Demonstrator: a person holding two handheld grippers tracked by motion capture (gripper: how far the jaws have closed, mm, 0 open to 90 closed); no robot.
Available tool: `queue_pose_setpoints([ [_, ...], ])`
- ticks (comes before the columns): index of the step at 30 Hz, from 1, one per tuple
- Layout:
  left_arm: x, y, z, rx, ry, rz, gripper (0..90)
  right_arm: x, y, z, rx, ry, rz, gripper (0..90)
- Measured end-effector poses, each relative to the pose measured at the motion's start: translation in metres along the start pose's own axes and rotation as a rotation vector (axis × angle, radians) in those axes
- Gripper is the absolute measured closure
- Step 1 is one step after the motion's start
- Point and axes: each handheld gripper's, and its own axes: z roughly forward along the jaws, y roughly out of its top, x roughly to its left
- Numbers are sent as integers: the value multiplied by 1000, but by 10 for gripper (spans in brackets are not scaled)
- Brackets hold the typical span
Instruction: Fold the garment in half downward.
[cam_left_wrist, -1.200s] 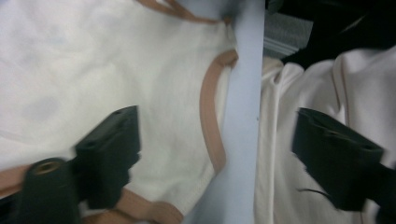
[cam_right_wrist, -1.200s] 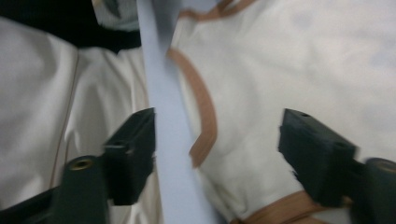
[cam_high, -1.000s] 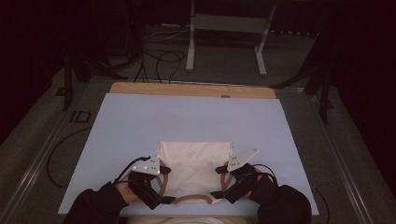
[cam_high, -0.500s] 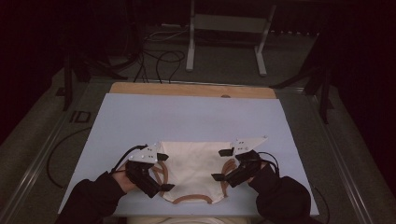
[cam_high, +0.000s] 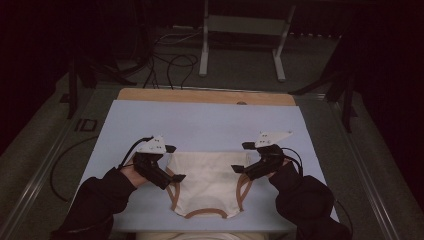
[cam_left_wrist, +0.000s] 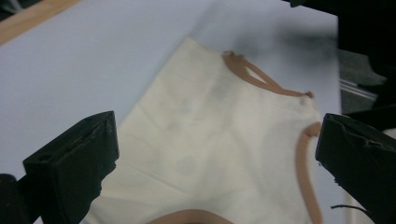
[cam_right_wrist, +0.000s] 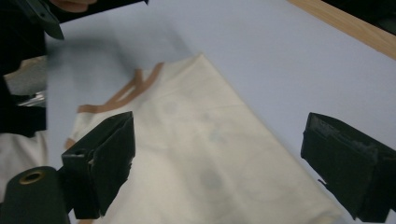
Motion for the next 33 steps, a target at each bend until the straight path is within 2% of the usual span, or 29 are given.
queue_pose_setpoints([
  [1, 0, 0, 0, 0, 0, 0, 1, -2, 0, 1, 0, -7, 2, 103],
  [3, 9, -1, 1, 1, 23, -15, 1, -7, -1, 2, 3, -22, 1, 103],
  [9, 25, -1, 6, 14, 63, -36, 1, -21, -3, 5, 16, -61, 8, 103],
  [11, 28, -1, 7, 13, 66, -37, 1, -23, -4, 6, 18, -64, 19, 103],
  [15, 41, -5, 13, 23, 92, -70, 1, -34, -8, 11, 29, -86, 44, 102],
  [24, 58, -13, 25, 43, 121, -114, 2, -55, -22, 21, 48, -106, 95, 101],
  [29, 63, -20, 32, 72, 123, -116, 16, -59, -29, 25, 76, -118, 105, 93],
  [30, 65, -25, 36, 83, 118, -125, 27, -62, -32, 27, 69, -104, 126, 93],
  [31, 65, -25, 36, 83, 118, -125, 27, -62, -32, 27, 69, -104, 126, 93],
  [33, 68, -32, 42, 98, 129, -135, 45, -65, -38, 33, 95, -113, 138, 94],
])
